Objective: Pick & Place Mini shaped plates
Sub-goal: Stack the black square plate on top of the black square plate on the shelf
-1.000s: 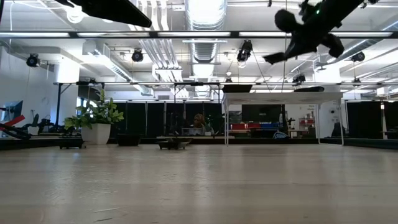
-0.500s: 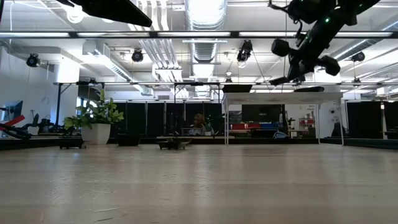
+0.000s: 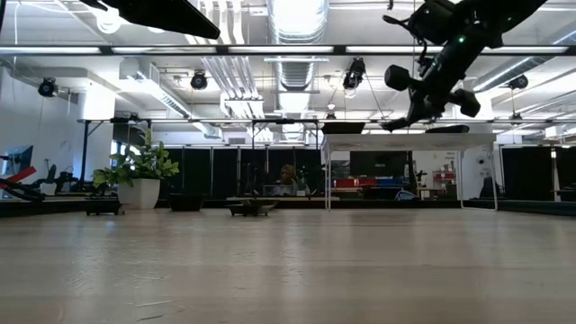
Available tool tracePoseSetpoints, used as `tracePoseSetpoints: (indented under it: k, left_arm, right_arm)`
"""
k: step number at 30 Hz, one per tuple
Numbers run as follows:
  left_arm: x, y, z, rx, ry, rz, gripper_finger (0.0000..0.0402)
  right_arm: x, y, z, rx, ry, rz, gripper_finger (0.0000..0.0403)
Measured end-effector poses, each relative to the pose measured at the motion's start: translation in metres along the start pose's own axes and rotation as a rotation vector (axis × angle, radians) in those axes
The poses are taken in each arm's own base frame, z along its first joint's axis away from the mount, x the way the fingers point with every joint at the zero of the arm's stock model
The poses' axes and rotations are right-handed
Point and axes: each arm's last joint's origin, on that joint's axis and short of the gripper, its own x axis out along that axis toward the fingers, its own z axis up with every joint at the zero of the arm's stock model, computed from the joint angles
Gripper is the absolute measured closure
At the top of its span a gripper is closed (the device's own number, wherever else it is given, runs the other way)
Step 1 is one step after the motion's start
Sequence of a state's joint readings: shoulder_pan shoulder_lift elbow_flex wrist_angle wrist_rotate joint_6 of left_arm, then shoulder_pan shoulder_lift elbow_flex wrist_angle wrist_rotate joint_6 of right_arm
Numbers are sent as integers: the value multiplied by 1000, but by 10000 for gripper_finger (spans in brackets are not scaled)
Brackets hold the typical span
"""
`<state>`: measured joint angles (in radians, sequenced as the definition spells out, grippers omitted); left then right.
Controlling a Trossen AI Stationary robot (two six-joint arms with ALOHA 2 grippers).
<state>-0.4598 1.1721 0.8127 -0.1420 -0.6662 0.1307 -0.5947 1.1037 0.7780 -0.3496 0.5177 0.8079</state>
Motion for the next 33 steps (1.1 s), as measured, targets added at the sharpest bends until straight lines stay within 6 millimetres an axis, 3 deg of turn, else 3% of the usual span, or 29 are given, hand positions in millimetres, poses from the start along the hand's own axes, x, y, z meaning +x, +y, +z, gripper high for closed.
tracePoseSetpoints:
  k: [21, 33]
  left_arm:
    - [0, 0, 0, 0, 0, 0, 354]
    - [0, 0, 0, 1, 0, 0, 354]
  right_arm:
    - [7, -1, -2, -63, 12, -24, 392]
    - [7, -1, -2, -67, 7, -27, 319]
